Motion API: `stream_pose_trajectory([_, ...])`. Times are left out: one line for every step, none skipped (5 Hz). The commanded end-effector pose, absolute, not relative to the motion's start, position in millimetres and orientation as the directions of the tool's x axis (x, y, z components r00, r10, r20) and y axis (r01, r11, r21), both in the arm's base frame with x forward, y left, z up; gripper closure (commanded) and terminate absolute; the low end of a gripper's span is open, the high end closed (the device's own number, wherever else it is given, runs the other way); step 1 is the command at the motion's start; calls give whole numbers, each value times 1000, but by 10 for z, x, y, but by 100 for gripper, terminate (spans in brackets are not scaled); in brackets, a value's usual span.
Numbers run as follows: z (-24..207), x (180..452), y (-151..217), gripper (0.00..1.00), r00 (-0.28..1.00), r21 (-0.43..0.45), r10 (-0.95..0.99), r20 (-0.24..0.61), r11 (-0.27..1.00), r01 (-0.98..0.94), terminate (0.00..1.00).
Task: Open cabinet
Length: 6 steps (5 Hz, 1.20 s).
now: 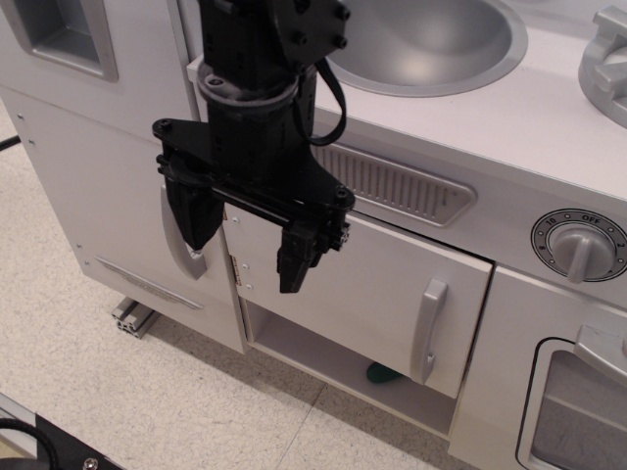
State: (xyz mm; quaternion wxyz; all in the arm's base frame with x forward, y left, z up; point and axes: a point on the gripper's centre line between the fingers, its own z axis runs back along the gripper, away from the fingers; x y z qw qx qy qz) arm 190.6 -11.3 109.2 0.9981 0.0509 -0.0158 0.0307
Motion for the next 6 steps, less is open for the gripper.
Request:
stream_pose_trajectory([1092,1906,-113,0,998,101,60,35,993,-63,0])
stream_pose_trajectory([779,2109,-268,0,994,85,58,88,994,-65,0])
stream_pose_trajectory([560,2286,-403,0,993,82,44,112,995,-53,0])
stream_pose_trajectory([324,2588,-567,0,986,55,82,142,994,-91,0])
stream_pose_trajectory([190,2804,-700,0,980,37,72,186,996,-80,0])
stream_pose_trajectory([30,2961,-790,0,975,37,77,209,996,-87,0])
